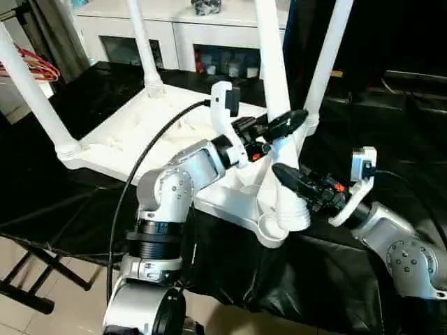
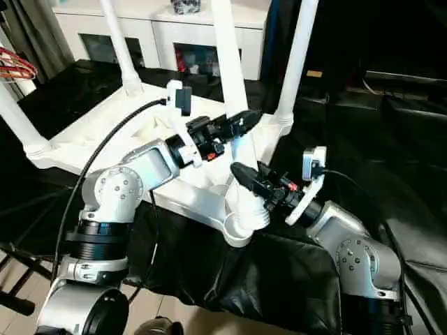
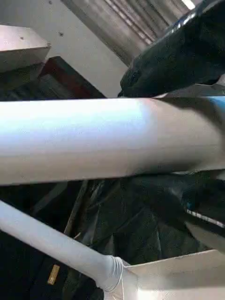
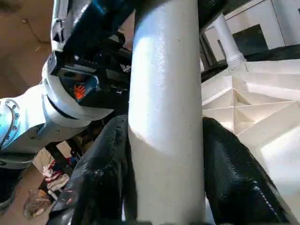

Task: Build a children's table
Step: Pick table leg

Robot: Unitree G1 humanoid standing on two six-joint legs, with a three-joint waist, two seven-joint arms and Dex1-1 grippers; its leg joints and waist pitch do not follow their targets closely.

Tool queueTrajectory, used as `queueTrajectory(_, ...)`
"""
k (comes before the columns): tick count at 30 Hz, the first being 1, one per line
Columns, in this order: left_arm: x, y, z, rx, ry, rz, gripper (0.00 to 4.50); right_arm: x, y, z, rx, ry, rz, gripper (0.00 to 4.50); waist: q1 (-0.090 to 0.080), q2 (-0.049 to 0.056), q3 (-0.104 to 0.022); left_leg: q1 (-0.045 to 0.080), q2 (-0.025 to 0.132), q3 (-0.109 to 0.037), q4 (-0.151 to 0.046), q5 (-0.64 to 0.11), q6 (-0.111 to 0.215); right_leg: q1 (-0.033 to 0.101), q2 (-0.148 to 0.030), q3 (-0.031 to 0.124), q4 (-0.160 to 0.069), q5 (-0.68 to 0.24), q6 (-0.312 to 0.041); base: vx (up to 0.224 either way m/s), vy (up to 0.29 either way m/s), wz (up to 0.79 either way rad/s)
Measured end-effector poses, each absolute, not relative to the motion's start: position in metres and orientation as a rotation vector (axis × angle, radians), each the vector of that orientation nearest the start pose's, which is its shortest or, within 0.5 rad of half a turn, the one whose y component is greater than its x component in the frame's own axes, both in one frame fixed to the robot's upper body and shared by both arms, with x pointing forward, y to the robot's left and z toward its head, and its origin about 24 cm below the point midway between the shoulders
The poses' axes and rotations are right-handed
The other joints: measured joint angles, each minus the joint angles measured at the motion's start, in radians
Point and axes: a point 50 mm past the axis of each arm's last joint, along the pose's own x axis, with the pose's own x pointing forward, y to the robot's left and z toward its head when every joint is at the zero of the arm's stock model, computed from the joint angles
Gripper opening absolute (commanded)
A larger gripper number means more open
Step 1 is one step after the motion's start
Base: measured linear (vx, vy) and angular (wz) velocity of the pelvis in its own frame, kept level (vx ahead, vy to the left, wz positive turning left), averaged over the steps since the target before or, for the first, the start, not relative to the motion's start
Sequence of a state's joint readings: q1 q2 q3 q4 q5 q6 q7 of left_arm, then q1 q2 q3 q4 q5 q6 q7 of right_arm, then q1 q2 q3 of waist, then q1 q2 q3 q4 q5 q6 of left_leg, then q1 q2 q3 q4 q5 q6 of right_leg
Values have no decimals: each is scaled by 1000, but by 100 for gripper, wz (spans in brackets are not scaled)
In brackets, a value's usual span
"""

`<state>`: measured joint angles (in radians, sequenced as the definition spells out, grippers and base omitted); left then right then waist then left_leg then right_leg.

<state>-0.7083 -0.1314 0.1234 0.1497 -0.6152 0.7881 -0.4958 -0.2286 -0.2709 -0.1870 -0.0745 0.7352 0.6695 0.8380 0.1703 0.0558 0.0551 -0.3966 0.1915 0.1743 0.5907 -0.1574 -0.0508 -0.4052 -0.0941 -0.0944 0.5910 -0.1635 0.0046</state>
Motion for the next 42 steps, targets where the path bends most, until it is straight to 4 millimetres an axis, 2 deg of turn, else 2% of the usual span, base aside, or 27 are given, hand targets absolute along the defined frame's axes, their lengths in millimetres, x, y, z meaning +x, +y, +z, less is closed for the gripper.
queueTrajectory(4, 325, 30, 168, -670, 147, -1031, 226, 269, -165, 103, 550, 96, 959, 184, 0, 0, 0, 0, 0, 0, 0, 0, 0, 0, 0, 0, 0, 0, 0, 0, 0, 0)
queueTrajectory(7, 325, 30, 168, -675, 147, -1035, 193, 269, -165, 103, 548, 97, 960, 184, 0, 0, 0, 0, 0, 0, 0, 0, 0, 0, 0, 0, 0, 0, 0, 0, 0, 0)
queueTrajectory(17, 325, 29, 168, -681, 147, -1038, 182, 269, -165, 104, 534, 102, 966, 184, 0, -1, 0, -1, 0, 0, 0, 0, 0, 0, 0, 0, 0, 0, 0, 0, 0, 0)
queueTrajectory(19, 325, 30, 168, -678, 143, -1038, 182, 270, -165, 105, 531, 107, 969, 254, 0, -1, 0, -1, 0, 0, 1, 0, 0, 0, 0, 0, 1, 0, 0, 0, 0, 0)
queueTrajectory(23, 325, 31, 170, -633, 126, -1055, 182, 273, -163, 107, 498, 146, 970, 262, 0, -1, 0, -1, 0, 0, 1, 0, 0, 0, 0, 0, 1, 0, 0, 0, 0, 0)
queueTrajectory(25, 323, 29, 170, -583, 127, -1082, 182, 273, -164, 107, 461, 183, 975, 298, 1, -3, 0, -1, 0, 0, 1, 0, 0, 0, 0, 0, 2, 0, 0, 0, 0, 0)
queueTrajectory(37, 317, 34, 179, -463, 91, -1231, 182, 263, -164, 110, 345, 360, 1135, 312, 1, -15, 0, -1, 0, 0, 2, 0, 0, 0, 0, 0, 3, 0, 0, 0, 0, 0)
queueTrajectory(42, 311, 30, 184, -431, 70, -1307, 182, 267, -160, 118, 309, 359, 1187, 312, 1, -19, -1, 0, 0, 0, 2, 0, 0, 0, 0, 0, 4, 0, 0, 0, 0, 0)
